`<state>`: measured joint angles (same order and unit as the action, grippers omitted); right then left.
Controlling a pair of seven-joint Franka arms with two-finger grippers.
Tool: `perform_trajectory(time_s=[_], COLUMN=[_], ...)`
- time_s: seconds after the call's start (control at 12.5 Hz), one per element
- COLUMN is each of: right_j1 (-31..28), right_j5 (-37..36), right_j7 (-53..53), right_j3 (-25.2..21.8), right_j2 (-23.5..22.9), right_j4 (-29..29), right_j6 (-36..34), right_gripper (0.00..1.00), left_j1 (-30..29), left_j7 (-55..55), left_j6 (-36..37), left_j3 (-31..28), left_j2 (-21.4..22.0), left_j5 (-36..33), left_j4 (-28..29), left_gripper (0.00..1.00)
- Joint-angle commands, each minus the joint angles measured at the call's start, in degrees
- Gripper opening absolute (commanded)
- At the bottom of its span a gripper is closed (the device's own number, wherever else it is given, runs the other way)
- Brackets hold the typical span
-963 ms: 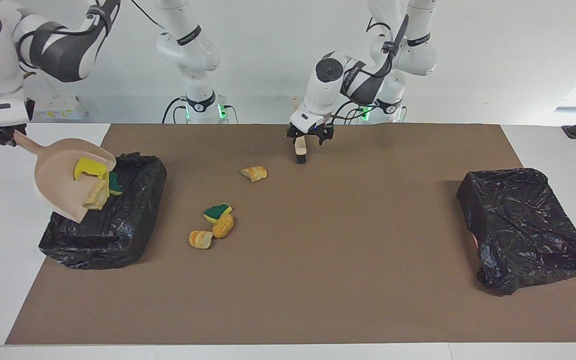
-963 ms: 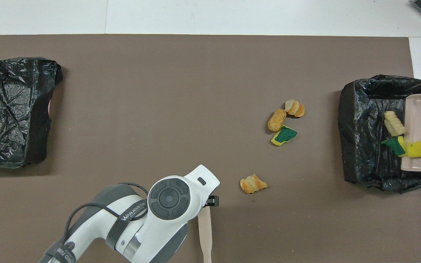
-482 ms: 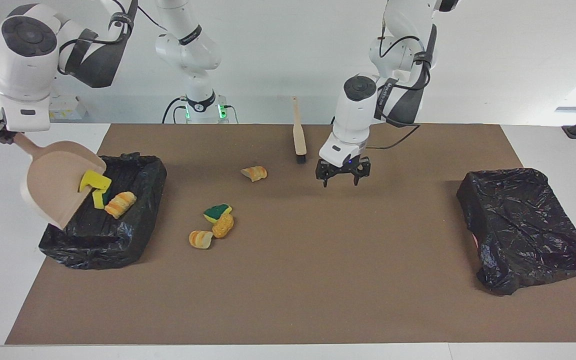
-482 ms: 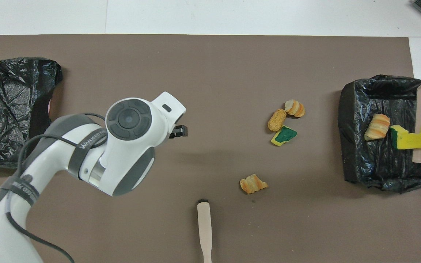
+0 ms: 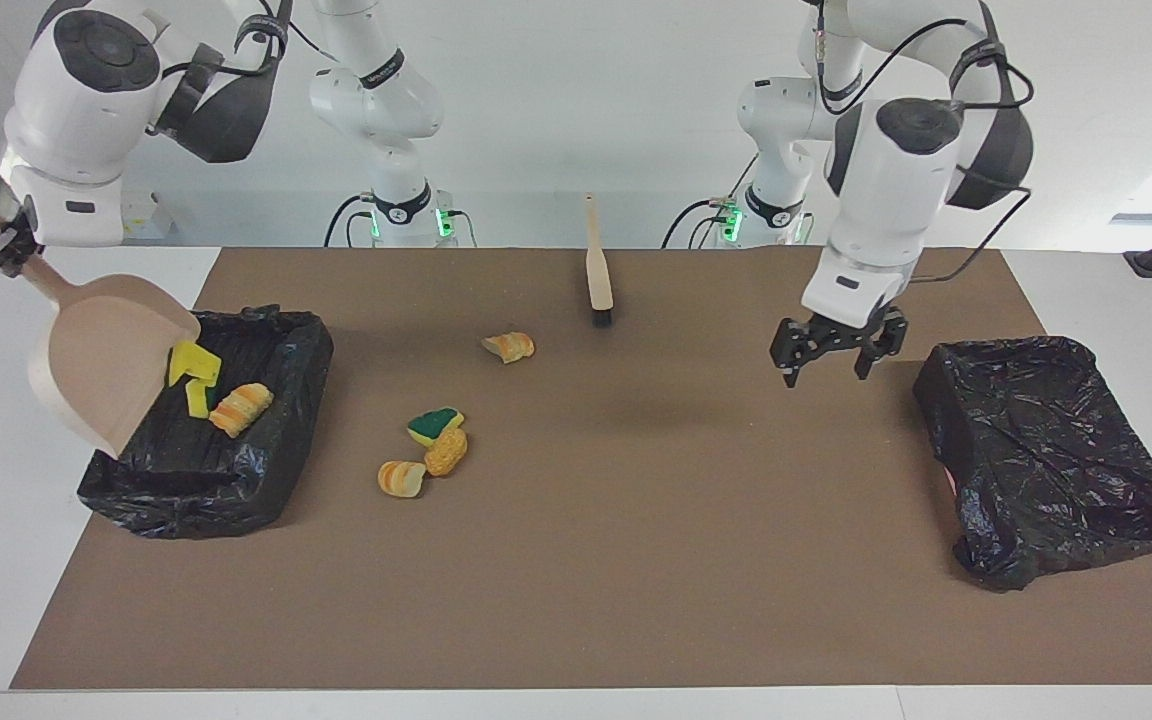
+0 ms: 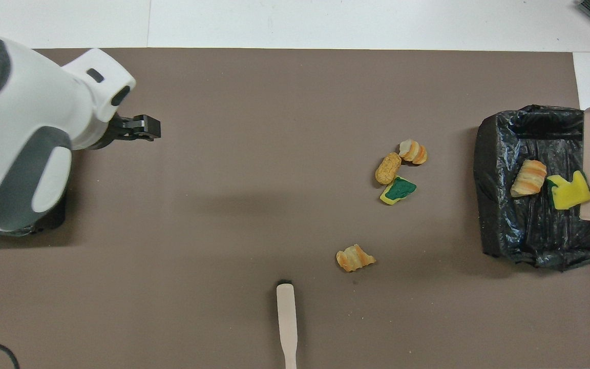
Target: Sweep and dump trash in bin
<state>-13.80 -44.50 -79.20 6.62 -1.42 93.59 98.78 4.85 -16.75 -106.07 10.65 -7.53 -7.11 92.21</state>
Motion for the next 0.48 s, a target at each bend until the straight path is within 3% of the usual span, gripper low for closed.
perform_trajectory(time_s=[0.0, 0.4], right_j1=[-0.09, 0.08], right_j5=[6.32, 25.93], right_j7=[1.07, 4.83], right_j3=[2.17, 2.96], right_j2=[0.54, 0.8], right_j4=[-0.96, -0.52], right_j6=[-1.05, -0.69], right_gripper=[0.0, 0.0], left_j1=[-3.86, -14.6], left_j7=[6.27, 20.16], left_j6=[5.6, 15.35], left_j3=[0.42, -0.19], left_j2=[2.59, 10.94], left_j5=[-0.18, 9.48], left_j4=[-2.47, -2.47], left_gripper=[1.0, 1.0])
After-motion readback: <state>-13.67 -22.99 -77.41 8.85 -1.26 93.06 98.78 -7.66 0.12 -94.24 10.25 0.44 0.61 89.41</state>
